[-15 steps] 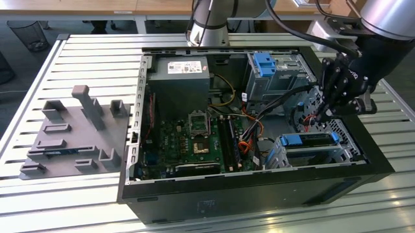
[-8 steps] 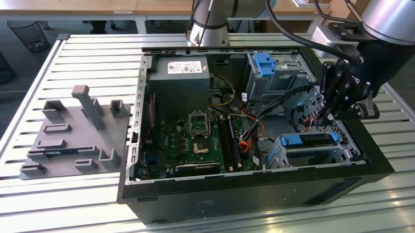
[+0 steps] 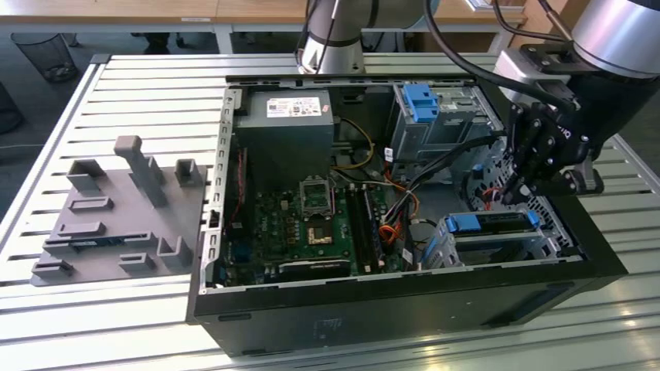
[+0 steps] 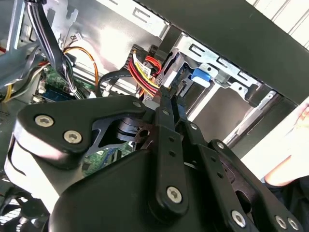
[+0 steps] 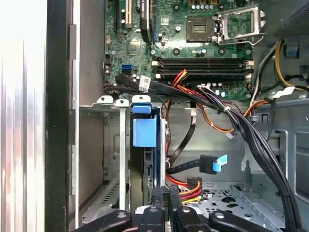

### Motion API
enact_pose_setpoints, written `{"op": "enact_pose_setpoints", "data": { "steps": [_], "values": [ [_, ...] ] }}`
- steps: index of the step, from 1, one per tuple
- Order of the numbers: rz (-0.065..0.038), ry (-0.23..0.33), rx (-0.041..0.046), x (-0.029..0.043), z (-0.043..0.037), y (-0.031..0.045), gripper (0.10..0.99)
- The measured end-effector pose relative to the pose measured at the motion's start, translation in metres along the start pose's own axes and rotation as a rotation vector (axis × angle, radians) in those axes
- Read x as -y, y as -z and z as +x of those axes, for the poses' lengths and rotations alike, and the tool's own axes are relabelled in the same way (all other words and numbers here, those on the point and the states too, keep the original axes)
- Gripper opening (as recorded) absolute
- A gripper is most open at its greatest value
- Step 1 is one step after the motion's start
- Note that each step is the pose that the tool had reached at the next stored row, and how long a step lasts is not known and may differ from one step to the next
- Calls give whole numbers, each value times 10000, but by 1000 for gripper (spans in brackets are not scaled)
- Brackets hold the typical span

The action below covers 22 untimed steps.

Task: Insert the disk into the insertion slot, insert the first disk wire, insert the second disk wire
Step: 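Insert the first disk wire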

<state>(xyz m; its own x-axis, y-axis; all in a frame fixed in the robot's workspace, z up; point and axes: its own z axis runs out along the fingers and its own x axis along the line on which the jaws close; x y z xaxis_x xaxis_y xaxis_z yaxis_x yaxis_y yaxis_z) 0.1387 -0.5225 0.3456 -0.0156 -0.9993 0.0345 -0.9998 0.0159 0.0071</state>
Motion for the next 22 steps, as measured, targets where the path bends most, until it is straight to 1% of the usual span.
{"op": "enact_pose_setpoints", "data": {
  "steps": [3, 5, 8, 10, 12, 15, 22],
  "values": [
    [28, 22, 2, -7, 36, -8, 165],
    [56, 22, 4, -26, 37, -13, 165],
    [163, 18, 7, -66, 38, -26, 165],
    [225, 16, 7, -68, 37, -39, 165],
    [261, 17, 5, -67, 41, -49, 165],
    [284, 21, 8, -67, 56, -66, 165],
    [286, 21, 6, -67, 86, -80, 165]
  ]
}}
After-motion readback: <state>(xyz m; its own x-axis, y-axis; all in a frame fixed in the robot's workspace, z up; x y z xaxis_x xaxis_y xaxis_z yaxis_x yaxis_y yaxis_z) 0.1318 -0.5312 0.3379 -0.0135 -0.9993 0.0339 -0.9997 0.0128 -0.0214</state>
